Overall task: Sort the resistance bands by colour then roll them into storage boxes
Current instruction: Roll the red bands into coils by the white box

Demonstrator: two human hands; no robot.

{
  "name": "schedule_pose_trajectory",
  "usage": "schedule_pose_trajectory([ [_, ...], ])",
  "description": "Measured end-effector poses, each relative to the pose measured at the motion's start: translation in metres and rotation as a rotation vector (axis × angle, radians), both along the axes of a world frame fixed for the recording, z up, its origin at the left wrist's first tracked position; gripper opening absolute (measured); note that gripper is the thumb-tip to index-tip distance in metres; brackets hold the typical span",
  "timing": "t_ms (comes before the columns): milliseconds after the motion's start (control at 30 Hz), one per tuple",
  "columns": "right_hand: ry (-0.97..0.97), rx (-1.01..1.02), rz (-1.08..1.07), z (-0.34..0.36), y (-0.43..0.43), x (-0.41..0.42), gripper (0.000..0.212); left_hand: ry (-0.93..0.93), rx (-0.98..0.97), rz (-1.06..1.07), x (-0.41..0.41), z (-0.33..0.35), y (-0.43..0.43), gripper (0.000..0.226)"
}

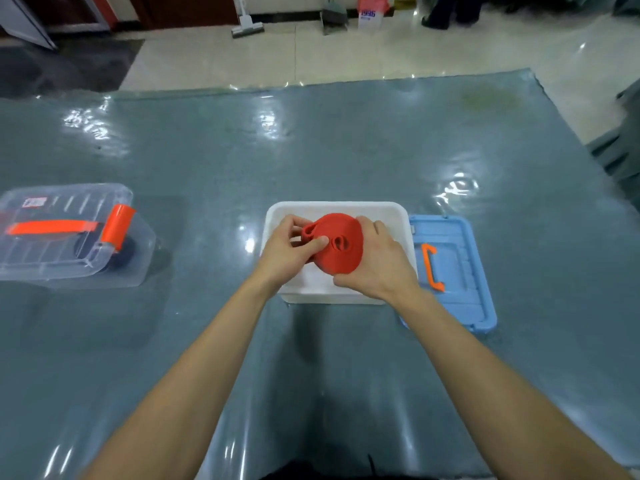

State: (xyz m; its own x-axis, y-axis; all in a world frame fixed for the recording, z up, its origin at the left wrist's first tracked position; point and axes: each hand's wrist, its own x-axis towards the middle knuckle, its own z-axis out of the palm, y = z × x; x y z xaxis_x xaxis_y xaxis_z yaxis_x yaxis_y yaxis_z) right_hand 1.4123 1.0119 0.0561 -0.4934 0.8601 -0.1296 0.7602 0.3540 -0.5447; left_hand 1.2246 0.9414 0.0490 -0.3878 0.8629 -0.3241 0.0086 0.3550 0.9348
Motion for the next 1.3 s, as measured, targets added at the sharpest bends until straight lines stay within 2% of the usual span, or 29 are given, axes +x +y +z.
schedule_pose_trajectory([
  [167,-0.141,-0.086,0.000,-0.044,0.022,-0.009,0.096,0.064,-0.220,-0.061,0.004,-0.025,0.020,0.034],
  [300,-0.223,-0.158,0.006,-0.061,0.035,-0.019,0.106,0.188,-0.301,-0.184,0.006,-0.027,0.035,0.039],
  [367,-0.277,-0.180,0.012,-0.069,0.037,-0.025,0.102,0.256,-0.369,-0.233,0.006,-0.030,0.039,0.042],
  [467,-0.312,-0.213,-0.003,-0.081,0.038,-0.035,0.104,0.260,-0.449,-0.236,0.002,-0.047,0.044,0.050],
  [567,-0.327,-0.242,-0.042,-0.088,0.044,-0.039,0.108,0.265,-0.470,-0.231,0.003,-0.059,0.048,0.063],
  [633,-0.364,-0.272,-0.046,-0.091,0.047,-0.040,0.114,0.253,-0.482,-0.220,0.006,-0.062,0.051,0.052],
  [700,-0.404,-0.297,-0.038,-0.092,0.048,-0.043,0.126,0.226,-0.506,-0.201,0.007,-0.066,0.053,0.052],
  [800,-0.428,-0.301,-0.038,-0.093,0.047,-0.043,0.131,0.197,-0.527,-0.218,0.005,-0.067,0.053,0.071],
  [867,-0.417,-0.322,-0.045,-0.092,0.047,-0.042,0.133,0.267,-0.497,-0.254,0.006,-0.069,0.051,0.069],
  [967,-0.406,-0.354,-0.075,-0.088,0.048,-0.039,0.135,0.514,-0.393,-0.280,0.016,-0.067,0.047,0.050],
  [1100,-0.358,-0.443,-0.121,-0.073,0.049,-0.033,0.126,0.798,-0.295,-0.260,0.034,-0.045,0.030,0.033],
  [1133,-0.337,-0.435,-0.123,-0.068,0.050,-0.029,0.116,0.871,-0.279,-0.262,0.039,-0.041,0.022,0.030],
  [1167,-0.315,-0.406,-0.101,-0.058,0.049,-0.024,0.093,0.939,-0.259,-0.260,0.045,-0.038,0.016,0.031],
  [1233,-0.143,-0.275,-0.085,-0.041,0.045,-0.003,0.035,1.055,-0.230,-0.281,0.057,-0.038,0.004,0.044],
  [1267,0.037,-0.192,-0.146,-0.033,0.040,0.011,0.026,1.107,-0.226,-0.303,0.063,-0.039,0.001,0.051],
  [1300,0.249,-0.099,-0.256,-0.028,0.034,0.027,0.032,1.154,-0.227,-0.334,0.068,-0.041,-0.001,0.056],
])
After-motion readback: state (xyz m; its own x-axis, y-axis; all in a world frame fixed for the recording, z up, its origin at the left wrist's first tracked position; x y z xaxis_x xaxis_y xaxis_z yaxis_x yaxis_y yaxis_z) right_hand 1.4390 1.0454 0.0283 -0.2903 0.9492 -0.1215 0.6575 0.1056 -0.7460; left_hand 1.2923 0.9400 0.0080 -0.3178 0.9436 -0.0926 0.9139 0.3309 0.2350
